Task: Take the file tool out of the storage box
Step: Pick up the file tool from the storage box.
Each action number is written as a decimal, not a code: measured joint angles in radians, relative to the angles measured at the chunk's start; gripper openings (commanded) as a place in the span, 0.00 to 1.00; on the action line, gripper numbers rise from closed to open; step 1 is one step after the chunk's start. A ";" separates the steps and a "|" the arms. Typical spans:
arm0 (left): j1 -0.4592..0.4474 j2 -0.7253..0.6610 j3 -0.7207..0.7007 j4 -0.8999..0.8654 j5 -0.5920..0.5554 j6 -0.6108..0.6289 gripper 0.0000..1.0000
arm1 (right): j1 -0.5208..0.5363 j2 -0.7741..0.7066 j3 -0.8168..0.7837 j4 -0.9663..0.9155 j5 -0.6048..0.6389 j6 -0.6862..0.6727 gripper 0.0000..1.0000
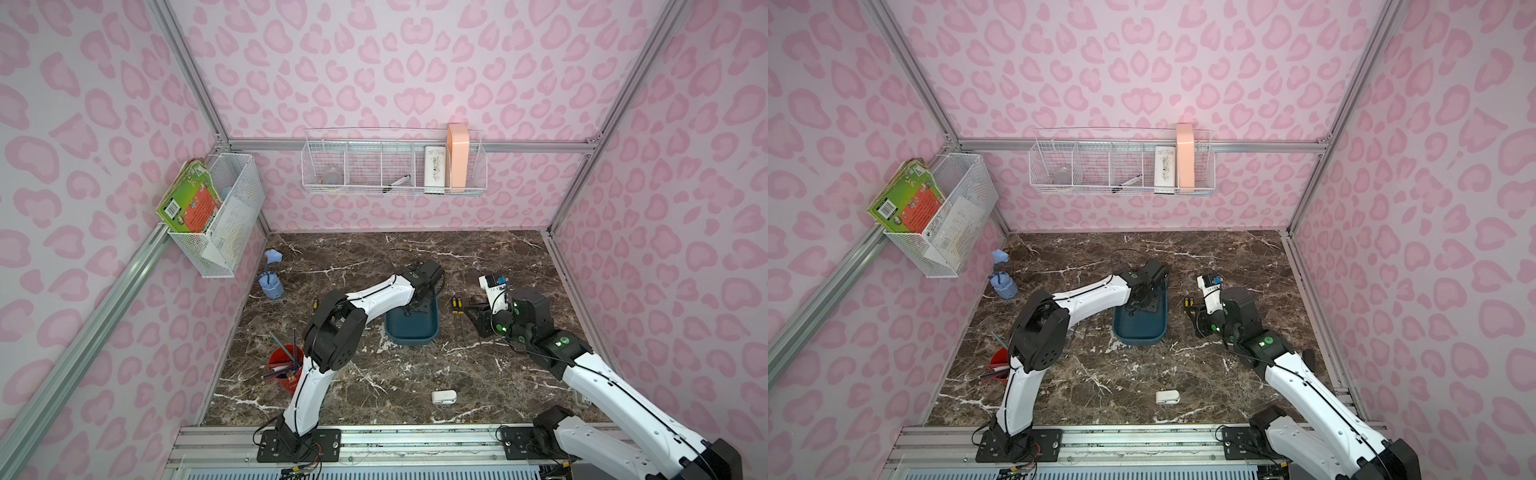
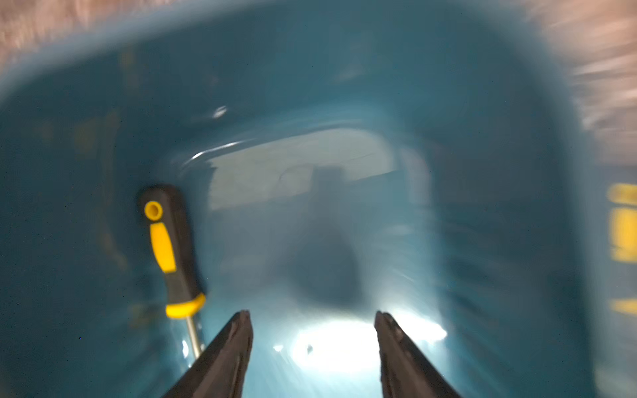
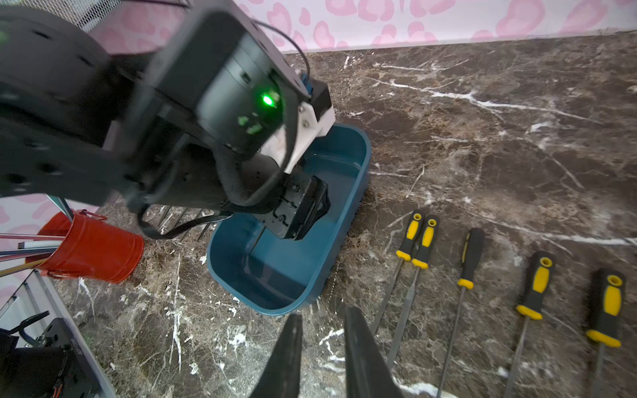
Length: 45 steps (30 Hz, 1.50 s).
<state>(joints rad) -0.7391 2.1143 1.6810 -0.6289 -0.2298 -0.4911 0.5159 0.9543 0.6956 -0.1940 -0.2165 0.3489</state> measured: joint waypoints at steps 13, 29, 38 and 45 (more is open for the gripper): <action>0.161 -0.488 -0.448 0.099 0.049 0.032 0.56 | 0.113 0.358 0.166 0.116 -0.046 0.126 0.18; 0.266 -0.537 -0.615 0.351 0.326 0.074 0.42 | 0.164 1.105 0.717 0.077 -0.089 0.144 0.11; 0.277 -0.455 -0.609 0.368 0.373 0.079 0.35 | 0.174 1.192 0.792 0.061 -0.075 0.145 0.16; 0.282 -0.420 -0.601 0.378 0.383 0.086 0.35 | 0.200 1.242 0.846 0.024 -0.039 0.144 0.18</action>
<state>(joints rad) -0.4576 1.6947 1.0798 -0.2512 0.1532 -0.4053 0.7158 2.1963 1.5417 -0.1699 -0.2554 0.4927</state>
